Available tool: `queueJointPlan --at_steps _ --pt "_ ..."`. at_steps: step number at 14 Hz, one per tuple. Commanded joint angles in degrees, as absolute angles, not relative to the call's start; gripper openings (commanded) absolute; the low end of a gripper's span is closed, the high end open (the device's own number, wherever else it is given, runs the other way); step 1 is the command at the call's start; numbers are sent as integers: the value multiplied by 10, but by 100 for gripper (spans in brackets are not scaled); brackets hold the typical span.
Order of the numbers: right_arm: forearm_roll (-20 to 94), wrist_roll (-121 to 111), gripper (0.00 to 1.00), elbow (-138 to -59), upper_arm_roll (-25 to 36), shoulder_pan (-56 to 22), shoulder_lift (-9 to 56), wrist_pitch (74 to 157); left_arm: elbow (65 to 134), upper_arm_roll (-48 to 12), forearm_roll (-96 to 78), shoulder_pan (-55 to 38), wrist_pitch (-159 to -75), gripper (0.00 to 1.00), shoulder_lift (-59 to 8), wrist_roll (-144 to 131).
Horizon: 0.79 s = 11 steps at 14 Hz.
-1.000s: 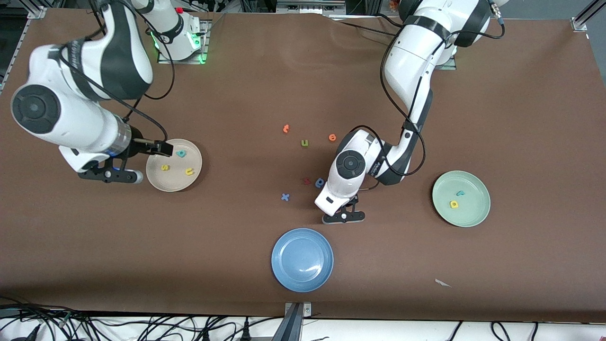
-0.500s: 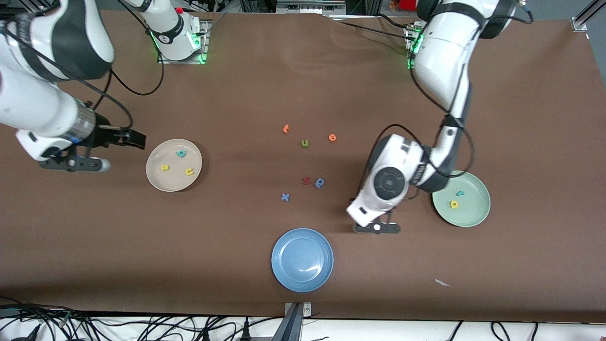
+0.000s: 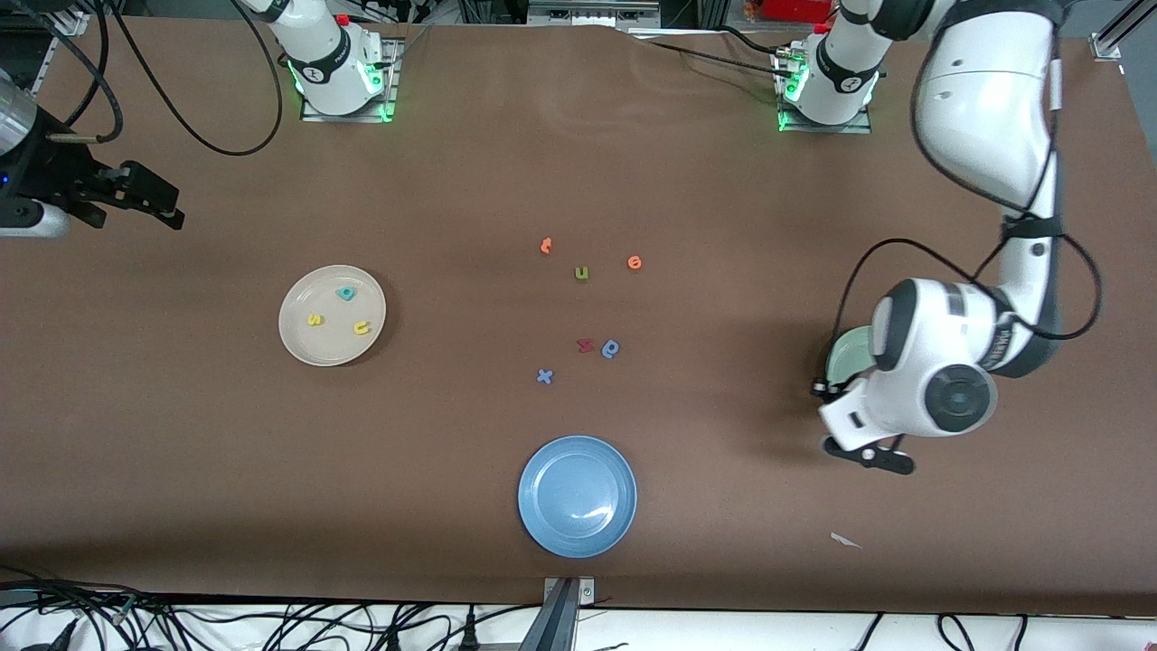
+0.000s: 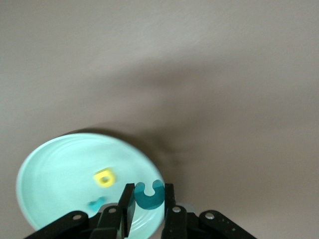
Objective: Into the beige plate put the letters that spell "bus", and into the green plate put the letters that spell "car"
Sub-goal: 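Drop the cyan c on the green plate while the right gripper retracts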
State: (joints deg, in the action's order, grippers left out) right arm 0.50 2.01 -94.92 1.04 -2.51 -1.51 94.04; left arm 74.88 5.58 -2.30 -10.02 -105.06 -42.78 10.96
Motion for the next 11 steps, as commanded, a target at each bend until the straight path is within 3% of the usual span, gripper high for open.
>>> queueJointPlan --at_steps 1,3,6,10,11 --pt "3 6 100 -964 16 -24 -20 941 807 47 -11 -67 -1058 5 -384 166" --pt "4 8 100 -969 14 -30 -28 933 849 47 -10 -58 -1092 5 -370 168" --pt "4 6 100 -978 12 -26 -26 928 984 45 -5 -34 -1224 5 -313 177" --pt "1 4 100 -975 14 -29 -19 927 1105 46 -11 -33 -1339 9 -265 189" --pt "0 4 100 -975 14 -29 -19 928 1108 46 -11 -39 -1343 39 -265 185"
